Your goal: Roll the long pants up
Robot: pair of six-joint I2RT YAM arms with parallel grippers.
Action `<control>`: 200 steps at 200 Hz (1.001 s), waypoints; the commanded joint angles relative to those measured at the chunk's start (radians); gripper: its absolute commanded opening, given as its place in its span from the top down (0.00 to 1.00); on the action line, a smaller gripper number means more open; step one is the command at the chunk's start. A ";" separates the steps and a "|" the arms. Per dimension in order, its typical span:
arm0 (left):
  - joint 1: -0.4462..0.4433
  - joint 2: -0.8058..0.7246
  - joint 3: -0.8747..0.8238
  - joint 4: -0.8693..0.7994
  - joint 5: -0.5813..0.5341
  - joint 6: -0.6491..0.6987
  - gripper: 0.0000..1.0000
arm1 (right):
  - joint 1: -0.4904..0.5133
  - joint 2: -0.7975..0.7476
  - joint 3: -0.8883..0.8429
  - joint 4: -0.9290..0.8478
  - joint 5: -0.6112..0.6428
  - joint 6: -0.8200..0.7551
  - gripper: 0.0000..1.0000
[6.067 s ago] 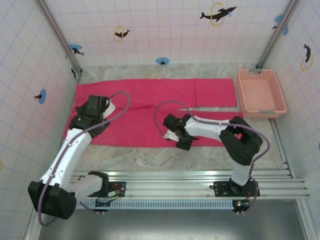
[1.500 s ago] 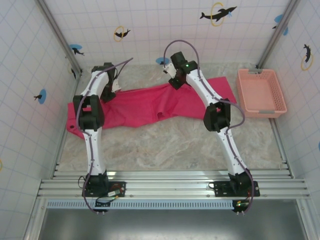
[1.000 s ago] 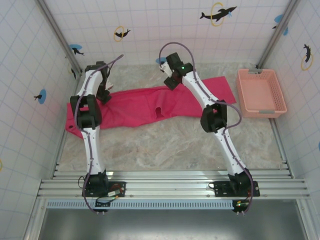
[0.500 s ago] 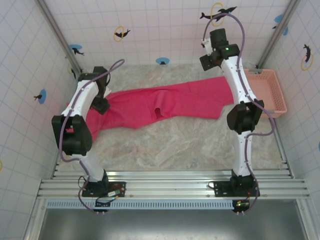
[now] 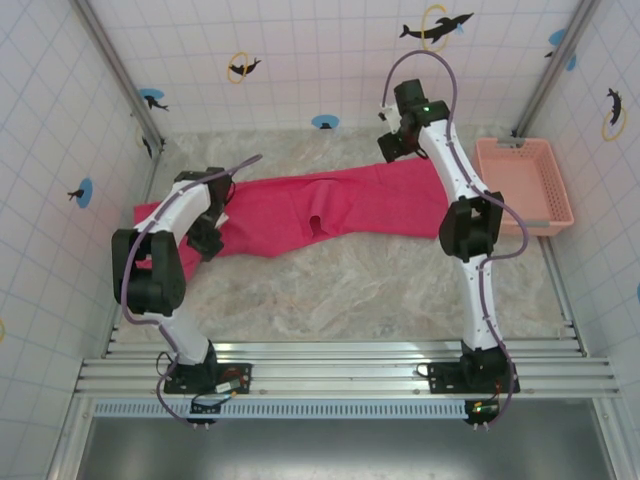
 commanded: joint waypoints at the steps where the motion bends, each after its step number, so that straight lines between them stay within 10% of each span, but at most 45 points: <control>1: 0.002 -0.019 -0.052 -0.003 0.003 -0.081 0.03 | -0.021 0.012 0.011 -0.006 -0.041 0.025 0.25; 118: 0.080 0.145 -0.164 0.135 -0.120 -0.171 0.12 | -0.099 0.041 0.071 0.012 -0.145 0.047 0.30; 132: 0.086 0.163 -0.155 0.143 -0.100 -0.183 0.24 | -0.107 0.043 0.070 0.013 -0.153 0.052 0.30; 169: 0.086 0.181 -0.083 0.090 -0.046 -0.171 0.95 | -0.119 0.026 0.049 0.010 -0.145 0.046 0.30; 200: 0.085 0.088 -0.075 0.019 -0.020 -0.111 1.00 | -0.118 0.029 0.050 0.005 -0.130 0.033 0.30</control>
